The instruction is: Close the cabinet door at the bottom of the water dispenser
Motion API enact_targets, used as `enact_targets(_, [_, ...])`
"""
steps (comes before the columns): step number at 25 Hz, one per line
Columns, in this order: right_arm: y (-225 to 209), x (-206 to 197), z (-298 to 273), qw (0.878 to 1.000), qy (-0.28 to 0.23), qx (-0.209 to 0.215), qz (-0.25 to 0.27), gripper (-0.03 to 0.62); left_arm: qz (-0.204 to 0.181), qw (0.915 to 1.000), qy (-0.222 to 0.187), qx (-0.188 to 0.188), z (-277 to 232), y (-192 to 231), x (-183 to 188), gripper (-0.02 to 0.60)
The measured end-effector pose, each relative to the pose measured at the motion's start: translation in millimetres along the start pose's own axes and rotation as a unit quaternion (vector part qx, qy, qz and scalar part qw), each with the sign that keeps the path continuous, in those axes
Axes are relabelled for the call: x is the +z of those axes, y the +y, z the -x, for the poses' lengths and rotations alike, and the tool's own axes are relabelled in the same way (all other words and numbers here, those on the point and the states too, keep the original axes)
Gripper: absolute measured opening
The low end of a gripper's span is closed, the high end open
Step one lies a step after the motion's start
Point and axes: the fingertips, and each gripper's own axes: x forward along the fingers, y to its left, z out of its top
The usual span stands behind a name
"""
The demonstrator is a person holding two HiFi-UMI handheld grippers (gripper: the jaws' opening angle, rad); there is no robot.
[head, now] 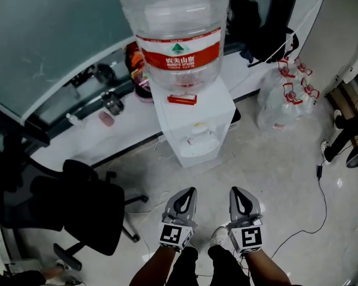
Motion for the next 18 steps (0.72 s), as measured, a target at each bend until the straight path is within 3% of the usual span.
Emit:
enact_targets(4, [9,45,28,1.0,0.001,0.007,0.004,0.003,0.017,0.9998,0.009,-0.002,27,-27,37,0.02])
enact_targets(11, [24,88,75,0.999,-0.002,0.022,0.028,0.003,0.006,0.999,0.029,-0.033,75,-74,74,0.02])
enact_targets(18, [30,113,97,0.998,-0.021,0.026,0.049,0.003,-0.025,0.9995,0.003,-0.017,93,-63,104,0.019])
